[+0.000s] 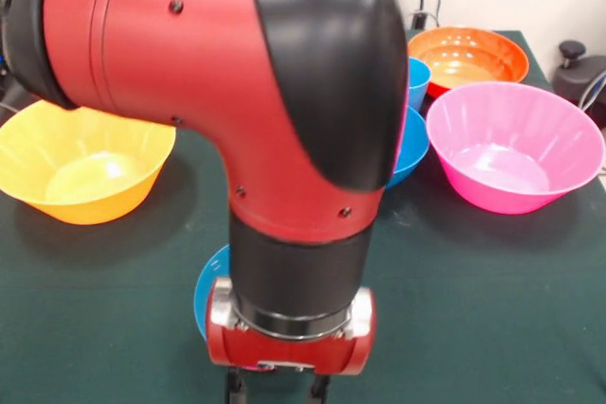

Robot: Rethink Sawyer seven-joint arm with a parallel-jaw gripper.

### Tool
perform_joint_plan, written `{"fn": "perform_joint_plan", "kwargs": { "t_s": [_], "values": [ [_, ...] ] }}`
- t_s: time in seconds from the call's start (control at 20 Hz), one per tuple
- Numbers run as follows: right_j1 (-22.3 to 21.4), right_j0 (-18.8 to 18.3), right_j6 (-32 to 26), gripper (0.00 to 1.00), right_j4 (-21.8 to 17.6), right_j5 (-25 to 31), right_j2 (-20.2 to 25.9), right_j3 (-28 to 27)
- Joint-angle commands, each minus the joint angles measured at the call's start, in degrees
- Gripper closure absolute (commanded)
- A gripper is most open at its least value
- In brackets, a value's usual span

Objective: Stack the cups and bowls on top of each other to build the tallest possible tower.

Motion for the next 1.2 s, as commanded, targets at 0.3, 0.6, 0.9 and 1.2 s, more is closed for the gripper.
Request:
{"fn": "perform_joint_plan", "kwargs": {
  "t_s": [0.3, 0.6, 0.9, 1.2],
  "values": [
    [1.1, -1.8, -21.8, 0.0, 5.7, -2.2, -11.9, -0.3],
    [1.9, -2.1, -22.4, 0.0, 6.2, -0.9, -14.4, -0.2],
    [2.2, -1.5, -21.1, 0.0, 5.6, 2.1, -14.5, 0.4],
    [2.5, -0.8, -20.6, 0.0, 4.4, 5.9, -12.5, 1.0]
  ]
}}
